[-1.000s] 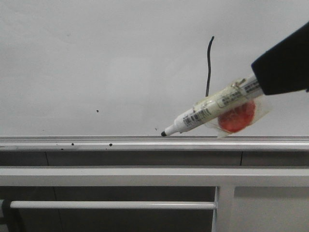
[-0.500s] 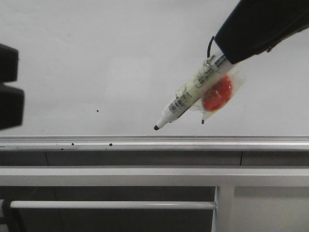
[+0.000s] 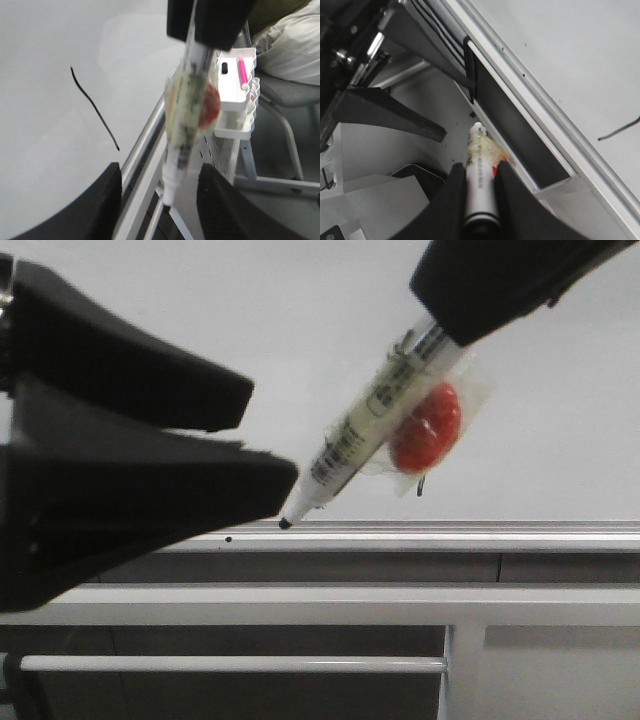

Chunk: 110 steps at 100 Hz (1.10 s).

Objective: Write number 1 on whiteboard

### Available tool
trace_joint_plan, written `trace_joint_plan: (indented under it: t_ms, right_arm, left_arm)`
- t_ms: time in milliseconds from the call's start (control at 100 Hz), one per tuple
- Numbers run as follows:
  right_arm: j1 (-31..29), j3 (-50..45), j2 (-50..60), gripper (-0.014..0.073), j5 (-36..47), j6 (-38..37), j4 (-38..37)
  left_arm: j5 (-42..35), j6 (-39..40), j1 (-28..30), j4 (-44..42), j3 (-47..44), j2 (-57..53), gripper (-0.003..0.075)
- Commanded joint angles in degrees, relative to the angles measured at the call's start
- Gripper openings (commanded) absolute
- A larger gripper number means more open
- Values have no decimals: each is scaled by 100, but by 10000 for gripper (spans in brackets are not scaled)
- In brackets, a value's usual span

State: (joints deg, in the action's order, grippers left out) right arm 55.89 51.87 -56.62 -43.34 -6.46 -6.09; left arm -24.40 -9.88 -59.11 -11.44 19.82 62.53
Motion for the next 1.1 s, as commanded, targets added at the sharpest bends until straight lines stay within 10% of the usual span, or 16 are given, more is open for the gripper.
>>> trace_joint_plan:
  t_ms: [0, 1090]
  right_arm:
    - [17, 208, 22, -43, 218, 75, -70]
    - [374, 271, 46, -43, 658, 75, -136]
  left_arm:
    - [-598, -54, -39, -17, 324, 110, 327]
    - [-448, -54, -39, -66, 375, 308, 326]
